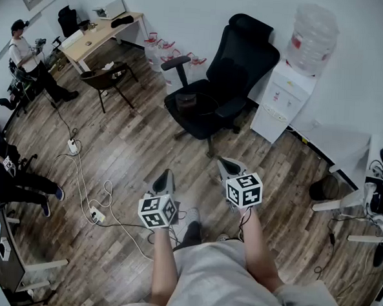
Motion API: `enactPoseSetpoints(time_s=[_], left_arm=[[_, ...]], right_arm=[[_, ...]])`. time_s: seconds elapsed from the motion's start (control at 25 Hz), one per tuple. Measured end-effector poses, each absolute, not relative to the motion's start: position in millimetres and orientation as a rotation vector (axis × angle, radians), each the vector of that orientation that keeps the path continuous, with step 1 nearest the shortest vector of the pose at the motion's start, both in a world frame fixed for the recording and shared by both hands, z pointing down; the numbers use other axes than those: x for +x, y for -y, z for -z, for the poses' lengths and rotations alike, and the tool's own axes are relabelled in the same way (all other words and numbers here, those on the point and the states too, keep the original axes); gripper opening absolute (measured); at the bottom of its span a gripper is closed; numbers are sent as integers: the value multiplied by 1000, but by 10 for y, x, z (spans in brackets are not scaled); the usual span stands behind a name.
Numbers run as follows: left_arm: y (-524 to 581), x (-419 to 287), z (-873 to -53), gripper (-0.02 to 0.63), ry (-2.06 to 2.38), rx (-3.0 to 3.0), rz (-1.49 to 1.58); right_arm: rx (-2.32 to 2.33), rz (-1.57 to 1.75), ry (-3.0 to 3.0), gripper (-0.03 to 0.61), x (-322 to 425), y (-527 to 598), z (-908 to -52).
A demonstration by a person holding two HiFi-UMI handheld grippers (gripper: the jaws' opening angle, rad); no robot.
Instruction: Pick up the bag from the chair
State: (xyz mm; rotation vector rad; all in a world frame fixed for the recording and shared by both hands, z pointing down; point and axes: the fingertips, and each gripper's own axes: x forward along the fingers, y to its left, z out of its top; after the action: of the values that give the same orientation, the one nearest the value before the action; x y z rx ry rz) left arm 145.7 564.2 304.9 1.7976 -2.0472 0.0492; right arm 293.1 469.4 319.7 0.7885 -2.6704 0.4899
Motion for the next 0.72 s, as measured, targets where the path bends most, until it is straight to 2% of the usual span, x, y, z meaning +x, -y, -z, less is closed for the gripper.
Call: enactPoseSetpoints(time_s=[0.56,0.6,0.68,0.72], left_arm=[[-5428,1192,-3058,9,2047,1784,-71],[-5393,1157,-3074,11,2037,1775,-82],[-5311,1114,-3092,22,2016,1775,-93],[-5262,1109,-3098,53,2004,1785,-95]], right_arm=[[820,-558,2733,9,2763,-4519,-3114],[799,-540,2728,20,2726,-4514,-3118],[764,-512,2716,96,2662,-4486,-3139],[756,-513,2716,111,2640,-4456,-3148]])
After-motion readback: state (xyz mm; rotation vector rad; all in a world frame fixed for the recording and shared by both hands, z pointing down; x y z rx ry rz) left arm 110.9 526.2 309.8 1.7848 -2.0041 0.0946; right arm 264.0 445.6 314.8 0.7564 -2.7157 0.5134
